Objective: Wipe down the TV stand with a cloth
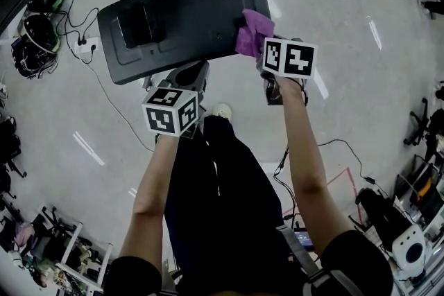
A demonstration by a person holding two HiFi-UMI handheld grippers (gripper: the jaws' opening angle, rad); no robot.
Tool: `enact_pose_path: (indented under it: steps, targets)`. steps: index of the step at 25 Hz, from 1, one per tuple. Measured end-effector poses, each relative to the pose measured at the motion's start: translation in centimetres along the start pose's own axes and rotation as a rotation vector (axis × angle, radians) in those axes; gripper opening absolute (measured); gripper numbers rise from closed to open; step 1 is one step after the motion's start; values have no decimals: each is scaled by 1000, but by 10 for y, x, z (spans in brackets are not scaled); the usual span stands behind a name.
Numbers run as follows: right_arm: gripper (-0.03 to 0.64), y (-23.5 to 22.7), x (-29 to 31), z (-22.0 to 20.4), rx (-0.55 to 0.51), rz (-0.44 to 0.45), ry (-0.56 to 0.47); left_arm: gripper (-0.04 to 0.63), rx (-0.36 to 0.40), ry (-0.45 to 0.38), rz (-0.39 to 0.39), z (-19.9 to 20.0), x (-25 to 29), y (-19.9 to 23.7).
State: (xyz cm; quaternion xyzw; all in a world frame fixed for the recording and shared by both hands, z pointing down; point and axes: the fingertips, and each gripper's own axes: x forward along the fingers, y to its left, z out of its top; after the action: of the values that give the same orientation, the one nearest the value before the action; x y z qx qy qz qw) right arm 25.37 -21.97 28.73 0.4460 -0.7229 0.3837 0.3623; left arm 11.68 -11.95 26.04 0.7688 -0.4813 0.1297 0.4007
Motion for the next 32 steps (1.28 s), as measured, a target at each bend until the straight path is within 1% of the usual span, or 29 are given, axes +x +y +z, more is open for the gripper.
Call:
enact_pose_path:
  steps: [12, 17, 21, 25, 28, 32]
  targets:
    - [109, -56, -15, 7, 27, -116, -21, 6, 9, 6, 4, -4, -1, -7]
    - [109, -84, -24, -4, 20, -225, -16, 6, 16, 6, 1, -8, -2, -8]
    - [109, -91, -31, -23, 89, -214, -29, 6, 20, 9, -21, -15, -3, -16]
    - [109, -87, -35, -41, 145, -202, -49, 6, 23, 13, -45, -26, -5, -20]
    - [109, -75, -40, -55, 150, -206, -62, 6, 30, 11, -58, -36, -13, -20]
    - [109, -50, -52, -81, 131, -203, -94, 6, 46, -2, -71, -54, -36, -22]
